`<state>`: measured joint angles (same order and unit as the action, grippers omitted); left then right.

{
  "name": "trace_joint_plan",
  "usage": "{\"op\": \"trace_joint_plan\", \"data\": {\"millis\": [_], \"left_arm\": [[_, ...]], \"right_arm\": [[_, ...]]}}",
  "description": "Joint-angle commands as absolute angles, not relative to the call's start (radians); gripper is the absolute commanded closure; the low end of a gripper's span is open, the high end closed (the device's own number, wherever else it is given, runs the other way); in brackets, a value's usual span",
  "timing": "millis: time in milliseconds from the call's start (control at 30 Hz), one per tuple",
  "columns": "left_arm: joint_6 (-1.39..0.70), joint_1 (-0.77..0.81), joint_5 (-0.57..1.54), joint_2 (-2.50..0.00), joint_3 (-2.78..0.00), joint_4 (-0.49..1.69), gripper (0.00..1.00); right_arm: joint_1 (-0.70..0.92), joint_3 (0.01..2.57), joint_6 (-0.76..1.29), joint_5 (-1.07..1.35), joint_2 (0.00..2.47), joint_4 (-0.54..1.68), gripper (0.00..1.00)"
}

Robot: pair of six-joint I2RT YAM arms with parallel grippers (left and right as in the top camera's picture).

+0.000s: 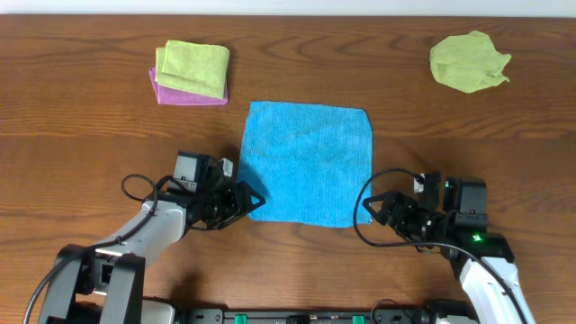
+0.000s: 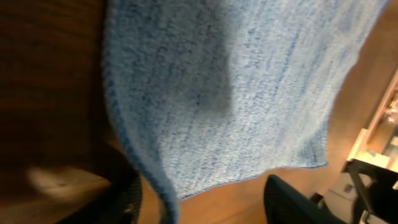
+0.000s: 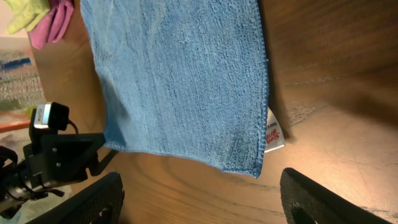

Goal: Fold the cloth
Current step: 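Move both grippers to the blue cloth's near corners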

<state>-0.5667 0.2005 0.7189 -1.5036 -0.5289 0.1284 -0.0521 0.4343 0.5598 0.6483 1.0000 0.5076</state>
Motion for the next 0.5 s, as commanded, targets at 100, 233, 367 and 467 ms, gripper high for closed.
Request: {"op": "trace_joint_plan", "data": {"millis": [100, 233, 367, 467], "left_arm": [[-0.546, 0.223, 0.595, -1.517, -0.518, 0.130, 0.48], [-0.546, 0.242, 0.591, -1.517, -0.518, 0.096, 0.55], [-0.542, 0.244, 0.570, -1.517, -0.517, 0.097, 0.63], [-0.530, 0.244, 0.569, -1.517, -0.517, 0.097, 0.72]], "right_arm": [[-0.060, 0.429, 0.572, 0.663, 0.993, 0.509, 0.19], [-0.060, 0.429, 0.572, 0.663, 0.993, 0.509, 0.19], [-0.060, 0.429, 0.572, 0.663, 0.993, 0.509, 0.19], [-0.060, 0.429, 0.572, 0.664, 0.993, 0.509, 0.19]]}}
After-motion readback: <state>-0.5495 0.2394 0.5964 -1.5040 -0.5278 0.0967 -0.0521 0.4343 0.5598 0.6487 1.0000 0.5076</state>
